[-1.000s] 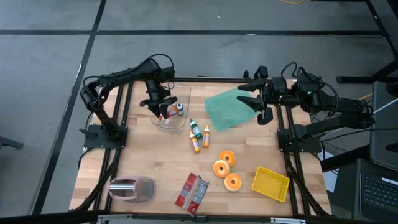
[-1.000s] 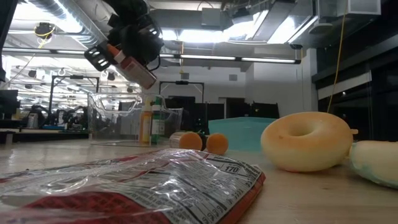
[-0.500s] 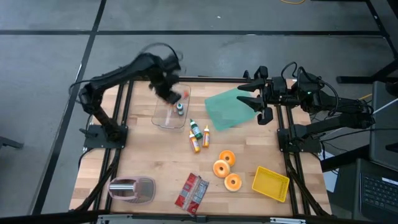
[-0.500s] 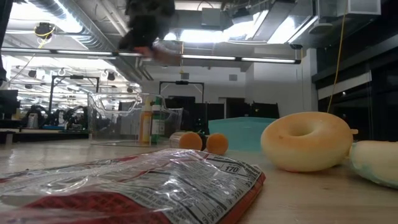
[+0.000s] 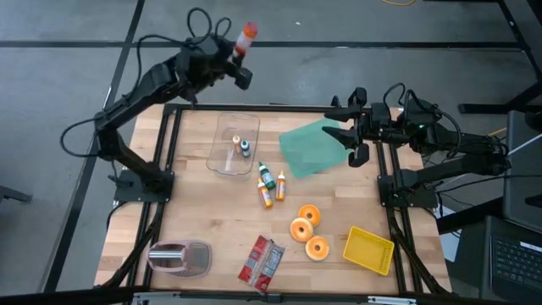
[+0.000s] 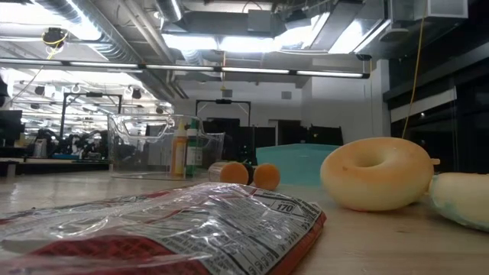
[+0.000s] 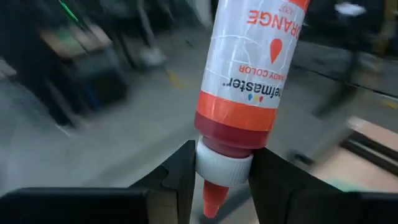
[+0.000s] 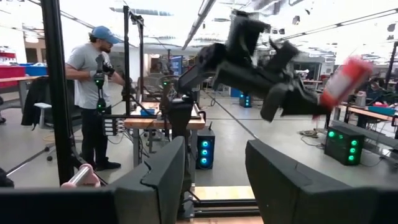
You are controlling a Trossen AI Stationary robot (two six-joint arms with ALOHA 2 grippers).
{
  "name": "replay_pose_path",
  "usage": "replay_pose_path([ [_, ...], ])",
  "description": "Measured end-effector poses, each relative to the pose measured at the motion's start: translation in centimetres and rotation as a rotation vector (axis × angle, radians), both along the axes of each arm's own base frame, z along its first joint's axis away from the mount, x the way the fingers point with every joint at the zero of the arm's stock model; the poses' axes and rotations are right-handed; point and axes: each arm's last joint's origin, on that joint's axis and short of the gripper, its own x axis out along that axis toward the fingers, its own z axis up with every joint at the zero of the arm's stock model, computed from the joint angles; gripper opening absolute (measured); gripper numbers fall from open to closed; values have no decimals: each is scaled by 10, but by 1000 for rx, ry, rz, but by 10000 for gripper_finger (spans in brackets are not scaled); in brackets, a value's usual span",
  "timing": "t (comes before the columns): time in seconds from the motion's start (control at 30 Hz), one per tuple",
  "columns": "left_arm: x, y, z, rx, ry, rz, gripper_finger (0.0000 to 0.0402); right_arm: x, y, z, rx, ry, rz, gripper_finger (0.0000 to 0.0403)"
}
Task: Pick & Place Food Item
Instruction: Put the orange food coloring bottle into the transparent bin
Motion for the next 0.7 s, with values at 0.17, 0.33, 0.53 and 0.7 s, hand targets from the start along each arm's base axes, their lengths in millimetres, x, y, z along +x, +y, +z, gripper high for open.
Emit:
replay_pose_path([
  [0.17, 8, -15, 5, 200, 222, 50, 114, 0, -1, 1, 9, -7, -28, 168],
  [0.33, 6, -27, -14, 211, 566, 41, 114, 0, -2, 1, 42, -9, -46, 168],
  [0.53, -2, -39, -25, 243, 854, 81, 114, 0, -2, 2, 64, -26, -49, 168],
  [0.7, -8, -41, -33, 272, 1116, -5, 114, -3, -5, 11, 166, -137, -141, 168],
])
